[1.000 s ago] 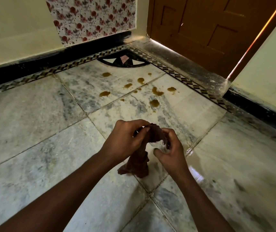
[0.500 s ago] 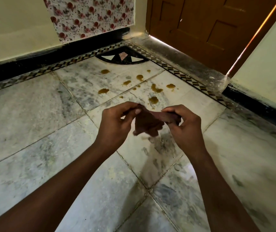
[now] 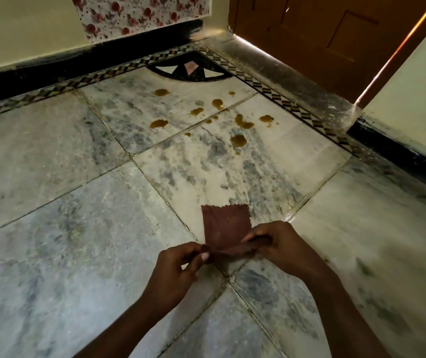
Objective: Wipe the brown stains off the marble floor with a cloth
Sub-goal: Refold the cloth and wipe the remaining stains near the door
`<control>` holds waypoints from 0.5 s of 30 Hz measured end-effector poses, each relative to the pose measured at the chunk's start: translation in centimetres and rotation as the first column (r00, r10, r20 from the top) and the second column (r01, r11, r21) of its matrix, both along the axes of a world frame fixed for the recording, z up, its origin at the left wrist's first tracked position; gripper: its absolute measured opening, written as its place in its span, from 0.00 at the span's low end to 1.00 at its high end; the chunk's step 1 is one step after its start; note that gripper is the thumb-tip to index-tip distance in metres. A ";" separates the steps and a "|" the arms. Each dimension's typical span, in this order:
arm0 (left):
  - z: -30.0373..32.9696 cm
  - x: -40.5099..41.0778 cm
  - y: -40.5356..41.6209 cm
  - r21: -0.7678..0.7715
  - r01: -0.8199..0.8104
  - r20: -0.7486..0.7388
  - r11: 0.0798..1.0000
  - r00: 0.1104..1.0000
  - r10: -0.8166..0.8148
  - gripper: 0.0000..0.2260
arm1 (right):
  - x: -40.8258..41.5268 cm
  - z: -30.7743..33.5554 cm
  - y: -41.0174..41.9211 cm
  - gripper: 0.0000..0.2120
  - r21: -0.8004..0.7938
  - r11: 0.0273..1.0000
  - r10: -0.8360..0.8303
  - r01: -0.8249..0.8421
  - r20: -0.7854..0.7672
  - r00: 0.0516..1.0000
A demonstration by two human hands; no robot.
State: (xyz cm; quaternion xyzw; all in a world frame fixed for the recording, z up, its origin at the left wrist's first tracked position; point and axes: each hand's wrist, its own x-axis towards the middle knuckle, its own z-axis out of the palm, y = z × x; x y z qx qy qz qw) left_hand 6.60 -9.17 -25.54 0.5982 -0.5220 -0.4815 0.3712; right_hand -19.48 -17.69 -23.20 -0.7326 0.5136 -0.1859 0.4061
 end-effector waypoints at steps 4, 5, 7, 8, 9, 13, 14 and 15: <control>0.3 -0.3 -2.8 0.018 -0.100 -0.014 0.995 0.995 0.100 0.07 | 1.1 -0.7 -1.4 0.23 -0.068 0.985 -0.151 0.156 0.080 0.985; 0.1 -0.4 -4.0 0.004 -0.119 0.010 0.993 0.993 0.119 0.07 | 1.5 -1.0 -2.1 0.21 -0.075 0.976 -0.199 0.206 0.092 0.976; -0.8 -0.5 -6.4 -0.036 -0.142 0.099 0.989 0.984 0.145 0.08 | 2.4 -1.7 -3.7 0.19 -0.073 0.948 -0.303 0.310 0.087 0.949; -1.5 -0.5 -7.4 -0.052 -0.154 0.145 0.987 0.976 0.160 0.08 | 2.8 -2.2 -4.3 0.19 -0.056 0.935 -0.344 0.350 0.092 0.935; -2.1 -0.4 -8.2 -0.059 -0.179 0.177 0.982 0.966 0.187 0.07 | 3.1 -2.8 -4.8 0.21 -0.055 0.925 -0.369 0.375 0.102 0.924; -3.6 0.0 -8.4 -0.106 -0.237 0.306 0.966 0.916 0.259 0.04 | 3.6 -5.6 -4.2 0.19 -0.281 0.880 -0.400 0.382 -0.007 0.916; -3.8 0.2 -7.9 -0.131 -0.223 0.349 0.966 0.902 0.255 0.03 | 3.9 -6.1 -3.4 0.17 -0.317 0.875 -0.395 0.365 -0.035 0.918; -3.9 0.3 -7.3 -0.141 -0.210 0.374 0.968 0.894 0.248 0.03 | 4.3 -6.6 -2.5 0.17 -0.339 0.881 -0.372 0.330 -0.066 0.926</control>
